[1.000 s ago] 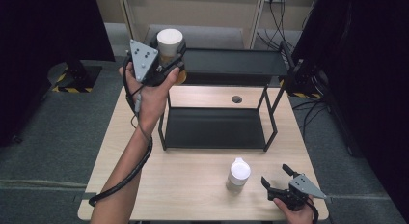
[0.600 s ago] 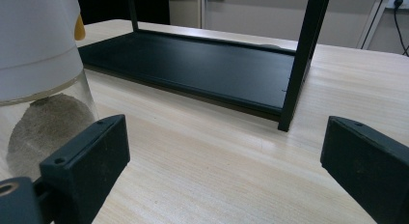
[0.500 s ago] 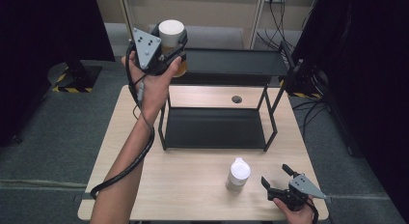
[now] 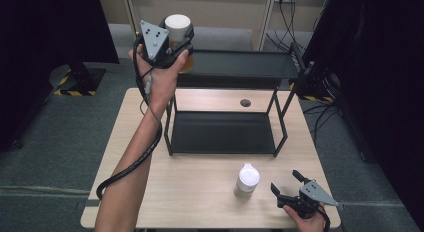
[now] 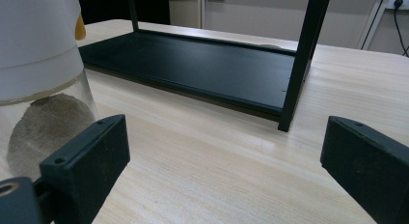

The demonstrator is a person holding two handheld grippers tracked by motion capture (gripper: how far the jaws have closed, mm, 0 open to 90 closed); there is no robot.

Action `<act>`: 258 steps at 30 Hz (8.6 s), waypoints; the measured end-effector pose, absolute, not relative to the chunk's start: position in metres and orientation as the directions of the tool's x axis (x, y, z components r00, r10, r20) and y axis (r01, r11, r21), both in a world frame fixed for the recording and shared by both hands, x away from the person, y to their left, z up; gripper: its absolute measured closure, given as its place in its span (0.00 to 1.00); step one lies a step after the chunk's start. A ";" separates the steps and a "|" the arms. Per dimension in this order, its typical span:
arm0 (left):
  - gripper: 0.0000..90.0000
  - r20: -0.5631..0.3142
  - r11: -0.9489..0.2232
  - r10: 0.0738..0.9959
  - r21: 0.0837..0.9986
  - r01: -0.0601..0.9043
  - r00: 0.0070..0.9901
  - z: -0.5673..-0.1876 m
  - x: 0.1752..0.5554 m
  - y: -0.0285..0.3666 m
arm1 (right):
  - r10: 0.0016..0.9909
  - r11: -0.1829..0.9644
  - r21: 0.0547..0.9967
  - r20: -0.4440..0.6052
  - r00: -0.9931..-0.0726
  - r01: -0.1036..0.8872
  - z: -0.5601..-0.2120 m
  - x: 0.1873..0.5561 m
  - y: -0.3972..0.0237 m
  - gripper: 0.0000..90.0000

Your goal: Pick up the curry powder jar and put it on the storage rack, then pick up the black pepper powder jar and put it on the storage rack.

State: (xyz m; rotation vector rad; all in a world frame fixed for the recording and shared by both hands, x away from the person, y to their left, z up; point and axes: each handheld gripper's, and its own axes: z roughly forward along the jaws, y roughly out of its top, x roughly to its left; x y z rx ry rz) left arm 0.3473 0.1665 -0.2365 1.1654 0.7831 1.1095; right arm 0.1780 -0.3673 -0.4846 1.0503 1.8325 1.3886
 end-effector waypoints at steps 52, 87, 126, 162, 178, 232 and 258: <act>0.17 0.065 0.001 0.959 0.973 -0.230 0.276 -0.237 0.356 0.160 | 0.860 0.145 0.964 -0.010 -0.510 0.225 -0.485 0.178 -0.368 0.03; 0.17 0.040 0.043 0.942 0.970 -0.238 0.333 -0.276 0.305 0.174 | 0.857 0.148 0.963 -0.012 -0.515 0.224 -0.485 0.178 -0.368 0.03; 0.17 -0.007 0.066 0.932 0.986 -0.151 0.363 -0.334 0.287 0.193 | 0.856 0.149 0.964 -0.013 -0.517 0.222 -0.485 0.178 -0.368 0.03; 0.17 -0.024 0.067 0.922 0.993 -0.097 0.386 -0.389 0.263 0.198 | 0.856 0.148 0.964 -0.012 -0.517 0.223 -0.485 0.179 -0.368 0.03; 0.17 -0.025 0.051 0.922 0.997 -0.058 0.385 -0.421 0.255 0.201 | 0.856 0.147 0.964 -0.011 -0.517 0.222 -0.485 0.179 -0.368 0.03; 0.16 -0.037 0.016 0.920 0.998 0.057 0.389 -0.527 0.204 0.203 | 0.855 0.144 0.965 -0.009 -0.518 0.221 -0.485 0.179 -0.369 0.03; 0.14 -0.057 0.034 0.920 0.997 0.067 0.388 -0.527 0.205 0.204 | 0.820 0.139 0.969 0.002 -0.572 0.204 -0.487 0.179 -0.373 0.02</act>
